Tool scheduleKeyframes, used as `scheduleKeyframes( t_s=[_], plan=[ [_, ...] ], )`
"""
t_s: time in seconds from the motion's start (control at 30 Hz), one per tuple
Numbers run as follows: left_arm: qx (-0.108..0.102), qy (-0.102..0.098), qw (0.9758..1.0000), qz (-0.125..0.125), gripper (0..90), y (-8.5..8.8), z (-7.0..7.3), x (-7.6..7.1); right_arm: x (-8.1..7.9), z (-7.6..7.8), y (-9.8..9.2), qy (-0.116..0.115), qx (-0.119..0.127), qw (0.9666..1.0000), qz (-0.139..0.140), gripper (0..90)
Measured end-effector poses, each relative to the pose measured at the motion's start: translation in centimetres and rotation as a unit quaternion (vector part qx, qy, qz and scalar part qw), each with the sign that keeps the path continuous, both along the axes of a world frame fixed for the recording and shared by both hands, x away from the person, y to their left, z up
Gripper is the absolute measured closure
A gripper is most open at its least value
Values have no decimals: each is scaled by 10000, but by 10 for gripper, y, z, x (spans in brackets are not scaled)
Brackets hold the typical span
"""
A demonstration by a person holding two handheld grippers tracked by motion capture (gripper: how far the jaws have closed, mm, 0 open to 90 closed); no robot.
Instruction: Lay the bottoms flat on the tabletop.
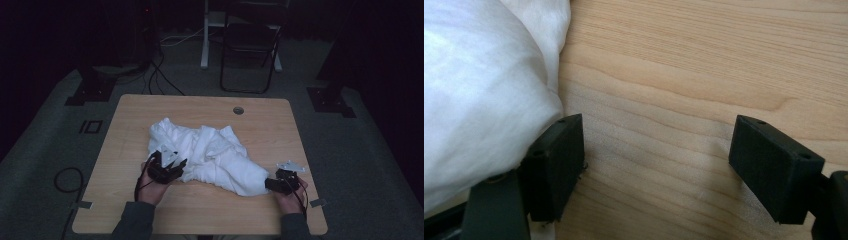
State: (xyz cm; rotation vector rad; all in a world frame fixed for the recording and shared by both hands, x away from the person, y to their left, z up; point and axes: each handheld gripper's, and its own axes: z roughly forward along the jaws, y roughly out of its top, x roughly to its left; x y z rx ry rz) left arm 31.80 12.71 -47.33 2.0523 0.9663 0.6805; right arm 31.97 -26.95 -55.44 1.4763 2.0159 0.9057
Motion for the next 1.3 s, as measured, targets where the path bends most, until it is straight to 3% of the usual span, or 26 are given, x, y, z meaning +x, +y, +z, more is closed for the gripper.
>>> scheduleKeyframes(
  t_s=[0.13, 0.2, 0.27, 0.4, 0.53, 0.57, 0.6, 0.8, 0.87, 1.0, 1.17, 1.3],
  plan=[
    [156, 264, 9995, 70, 575, -8, -15, 14, 0, 0, 0, 0, 1, 10000, 2, 221],
    [385, 372, 9984, 158, 628, -4, -25, 19, 0, 0, 0, 4, 4, 10000, 0, 221],
    [566, 450, 9968, 338, 677, 5, -33, 22, 0, 0, 0, 2, 10, 10000, -3, 221],
    [626, 516, 9935, 795, 728, 35, -40, 21, 0, 0, 0, 3, 10, 10000, -3, 221],
    [466, 491, 9891, 1309, 728, 70, -39, 15, 0, 0, 0, 0, 1, 10000, 4, 221],
    [466, 491, 9891, 1309, 727, 70, -39, 15, 0, 0, 0, 0, 1, 10000, 4, 221],
    [379, 490, 9860, 1551, 727, 86, -37, 12, 0, 0, 0, 1, 1, 10000, 3, 221],
    [24, 405, 9768, 2102, 685, 123, -29, 1, 0, 0, 0, 0, 0, 10000, 3, 220],
    [-36, 363, 9774, 2084, 661, 126, -25, -2, 0, 0, 0, 1, 1, 10000, 3, 220],
    [-86, 224, 9830, 1820, 602, 119, -18, -4, 0, 0, 0, 3, 1, 10000, 1, 221],
    [-110, 156, 9892, 1454, 548, 93, -10, 3, 0, 0, 0, 1, 0, 10000, 2, 221],
    [-140, 151, 9926, 1199, 526, 70, -7, 12, 0, 0, 0, 4, 0, 10000, -3, 221]
  ],
)
